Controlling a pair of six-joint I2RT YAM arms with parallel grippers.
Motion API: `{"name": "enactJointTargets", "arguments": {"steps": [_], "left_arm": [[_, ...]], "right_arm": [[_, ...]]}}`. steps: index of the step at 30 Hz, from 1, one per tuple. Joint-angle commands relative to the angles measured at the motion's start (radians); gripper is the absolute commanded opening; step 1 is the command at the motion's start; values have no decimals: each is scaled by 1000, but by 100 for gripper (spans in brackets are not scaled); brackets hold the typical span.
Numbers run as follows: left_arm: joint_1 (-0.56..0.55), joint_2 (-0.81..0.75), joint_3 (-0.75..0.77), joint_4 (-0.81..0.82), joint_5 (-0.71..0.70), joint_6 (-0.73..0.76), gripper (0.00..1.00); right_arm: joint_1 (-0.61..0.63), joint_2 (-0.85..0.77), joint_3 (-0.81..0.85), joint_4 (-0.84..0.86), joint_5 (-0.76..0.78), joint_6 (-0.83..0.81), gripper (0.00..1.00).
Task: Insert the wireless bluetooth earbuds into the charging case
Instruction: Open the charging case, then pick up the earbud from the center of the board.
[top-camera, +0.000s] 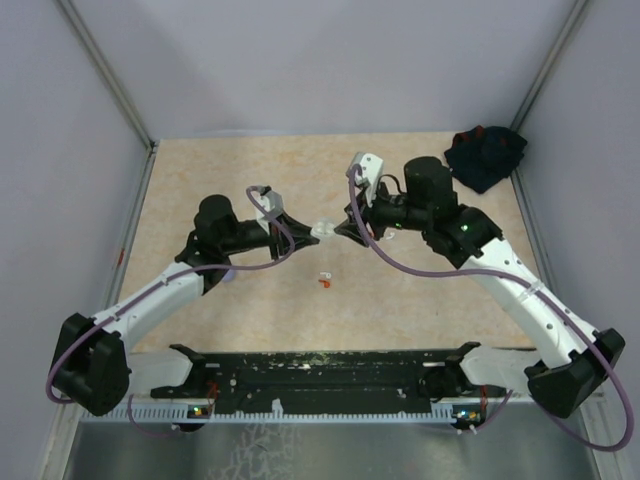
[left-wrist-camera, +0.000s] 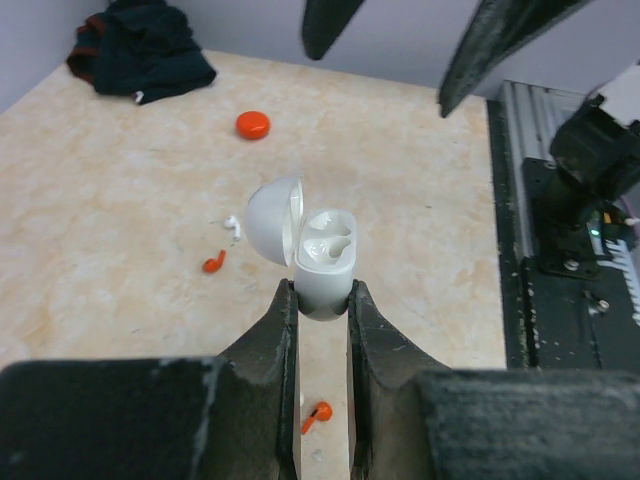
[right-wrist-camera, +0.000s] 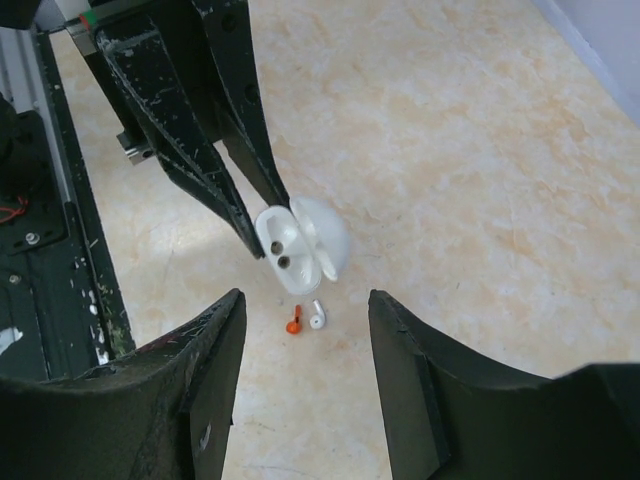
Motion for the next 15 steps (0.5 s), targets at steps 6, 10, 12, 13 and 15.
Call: {"name": "enactJointTargets", "arguments": {"steps": [6,10,12,13,15], "left_arm": [[-1,-6,30,-108,-303,79,0],[26,-5,57,-186,-386,67,0],[59,-21,56,-207,-393,34,0],[74,-32,50,-221,-406,22,0],[103,-62,36,-258,-437,6,0]], "right_arm": [[-8,-22,-168,127,147,180,52],[4,-11,-275,195,213,243,52],[23,7,-316,237,250,262,52],[36,20,-335,265,267,269,51],[50,56,-360,303,302,286,50]]}}
